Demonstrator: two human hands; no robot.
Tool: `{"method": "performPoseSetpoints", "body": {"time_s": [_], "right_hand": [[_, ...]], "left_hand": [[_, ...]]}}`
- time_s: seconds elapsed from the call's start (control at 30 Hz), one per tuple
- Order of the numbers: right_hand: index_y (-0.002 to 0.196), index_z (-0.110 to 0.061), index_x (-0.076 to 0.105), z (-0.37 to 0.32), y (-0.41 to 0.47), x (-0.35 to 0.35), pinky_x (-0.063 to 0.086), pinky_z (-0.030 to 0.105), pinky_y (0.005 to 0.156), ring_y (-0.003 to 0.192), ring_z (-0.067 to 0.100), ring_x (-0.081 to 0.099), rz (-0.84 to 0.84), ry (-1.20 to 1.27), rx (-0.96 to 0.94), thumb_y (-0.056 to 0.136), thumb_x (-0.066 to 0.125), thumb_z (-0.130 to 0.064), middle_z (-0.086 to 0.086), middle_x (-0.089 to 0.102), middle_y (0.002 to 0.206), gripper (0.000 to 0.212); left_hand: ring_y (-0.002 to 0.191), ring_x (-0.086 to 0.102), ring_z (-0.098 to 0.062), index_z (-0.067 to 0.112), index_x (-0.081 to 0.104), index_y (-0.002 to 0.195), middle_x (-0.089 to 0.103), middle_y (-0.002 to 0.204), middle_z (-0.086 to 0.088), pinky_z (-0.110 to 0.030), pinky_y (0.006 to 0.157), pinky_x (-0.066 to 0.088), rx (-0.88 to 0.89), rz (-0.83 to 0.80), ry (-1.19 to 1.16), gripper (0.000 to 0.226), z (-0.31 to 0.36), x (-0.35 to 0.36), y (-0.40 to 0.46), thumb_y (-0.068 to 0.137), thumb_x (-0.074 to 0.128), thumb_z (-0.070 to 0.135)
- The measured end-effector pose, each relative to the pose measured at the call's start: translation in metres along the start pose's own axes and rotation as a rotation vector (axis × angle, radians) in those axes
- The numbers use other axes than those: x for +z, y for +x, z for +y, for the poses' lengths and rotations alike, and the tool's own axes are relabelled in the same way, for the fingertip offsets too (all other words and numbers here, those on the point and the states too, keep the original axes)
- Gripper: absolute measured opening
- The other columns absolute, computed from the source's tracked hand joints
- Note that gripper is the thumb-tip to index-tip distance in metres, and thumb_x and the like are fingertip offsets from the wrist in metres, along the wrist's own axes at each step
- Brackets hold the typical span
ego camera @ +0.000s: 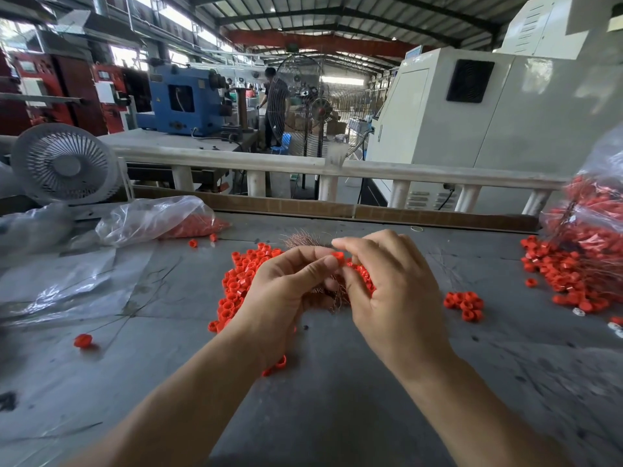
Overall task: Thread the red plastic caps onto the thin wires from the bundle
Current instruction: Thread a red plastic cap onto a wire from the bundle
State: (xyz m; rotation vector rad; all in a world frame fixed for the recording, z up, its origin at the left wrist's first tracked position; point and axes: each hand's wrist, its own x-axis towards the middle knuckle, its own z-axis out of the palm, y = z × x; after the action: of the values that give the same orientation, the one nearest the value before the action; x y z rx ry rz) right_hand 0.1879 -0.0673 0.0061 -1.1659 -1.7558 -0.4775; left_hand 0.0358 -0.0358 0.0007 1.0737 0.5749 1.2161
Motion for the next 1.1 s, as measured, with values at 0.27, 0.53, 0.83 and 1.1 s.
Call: {"method": "performPoseSetpoints", "body": {"time_s": [0.27, 0.53, 0.83, 1.1], "right_hand": [[0.118, -0.016, 0.074, -0.001, -0.002, 0.001, 0.05, 0.02, 0.086, 0.097, 0.012, 0.065, -0.046, 0.111, 0.045, 0.09, 0.076, -0.01, -0.004, 0.067, 0.103, 0.029], [0.109, -0.011, 0.076, 0.003, -0.002, 0.006, 0.052, 0.021, 0.081, 0.087, 0.016, 0.07, 0.03, 0.077, 0.131, 0.088, 0.078, -0.009, 0.0, 0.074, 0.098, 0.021], [0.111, -0.013, 0.076, 0.052, 0.003, -0.009, 0.045, 0.002, 0.075, 0.077, 0.009, 0.07, 0.173, 0.042, 0.463, 0.09, 0.074, -0.006, 0.0, 0.077, 0.093, 0.022], [0.1, -0.024, 0.076, 0.113, -0.006, -0.029, 0.055, 0.043, 0.089, 0.104, 0.038, 0.066, -0.183, -0.364, 0.938, 0.085, 0.069, -0.017, 0.01, 0.075, 0.108, 0.018]], "left_hand": [[0.097, 0.064, -0.038, -0.007, 0.067, 0.111, 0.068, 0.106, -0.033, -0.061, 0.102, 0.045, 0.06, 0.004, 0.1, 0.038, 0.0, -0.001, -0.002, 0.083, 0.074, 0.017], [0.096, 0.064, -0.032, 0.005, 0.076, 0.104, 0.071, 0.106, -0.028, -0.062, 0.102, 0.046, 0.055, 0.007, 0.202, 0.023, -0.001, -0.002, -0.001, 0.088, 0.069, 0.021], [0.074, 0.065, -0.013, 0.018, 0.08, 0.084, 0.077, 0.089, -0.006, -0.025, 0.062, 0.053, 0.067, 0.144, 0.344, 0.021, -0.008, -0.014, 0.008, 0.097, 0.065, 0.011], [0.066, 0.06, -0.017, 0.025, 0.078, 0.084, 0.073, 0.077, -0.008, -0.032, 0.058, 0.049, 0.064, 0.194, 0.502, 0.021, -0.013, -0.018, 0.011, 0.097, 0.067, 0.014]]}}
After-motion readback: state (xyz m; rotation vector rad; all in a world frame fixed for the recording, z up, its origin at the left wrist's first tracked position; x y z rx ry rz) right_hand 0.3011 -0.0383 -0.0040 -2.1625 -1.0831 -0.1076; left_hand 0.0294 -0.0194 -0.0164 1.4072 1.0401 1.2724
